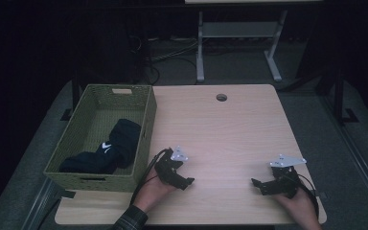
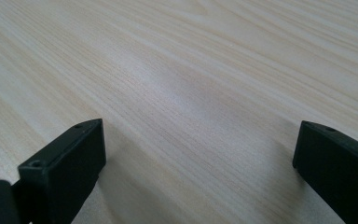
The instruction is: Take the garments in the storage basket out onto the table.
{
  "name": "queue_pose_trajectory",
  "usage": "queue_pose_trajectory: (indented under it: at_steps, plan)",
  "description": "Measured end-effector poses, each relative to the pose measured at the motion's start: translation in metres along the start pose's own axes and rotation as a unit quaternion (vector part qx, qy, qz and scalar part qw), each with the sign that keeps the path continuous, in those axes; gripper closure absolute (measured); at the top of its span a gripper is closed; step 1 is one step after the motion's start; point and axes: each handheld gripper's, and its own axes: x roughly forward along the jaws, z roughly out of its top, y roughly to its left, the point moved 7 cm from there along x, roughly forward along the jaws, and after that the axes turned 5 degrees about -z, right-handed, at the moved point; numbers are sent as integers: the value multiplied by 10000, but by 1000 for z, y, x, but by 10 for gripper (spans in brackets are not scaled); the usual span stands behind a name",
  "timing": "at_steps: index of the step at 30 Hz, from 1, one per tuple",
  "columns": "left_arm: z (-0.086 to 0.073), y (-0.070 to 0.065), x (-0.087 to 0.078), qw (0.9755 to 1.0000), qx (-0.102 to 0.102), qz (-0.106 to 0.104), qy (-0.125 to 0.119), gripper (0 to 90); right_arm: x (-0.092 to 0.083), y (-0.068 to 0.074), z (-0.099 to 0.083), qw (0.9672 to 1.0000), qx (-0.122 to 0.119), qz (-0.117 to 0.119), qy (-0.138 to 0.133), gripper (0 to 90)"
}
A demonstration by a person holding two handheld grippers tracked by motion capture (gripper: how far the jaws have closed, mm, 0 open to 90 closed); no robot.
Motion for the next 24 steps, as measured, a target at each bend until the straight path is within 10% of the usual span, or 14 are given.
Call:
queue_pose_trajectory:
  at_steps: [24]
  plan:
    - [17, 2, -10, 9992, 222, -94, 313, 143, 0, 0, 0, 10000, -4, 3, 5, 22]
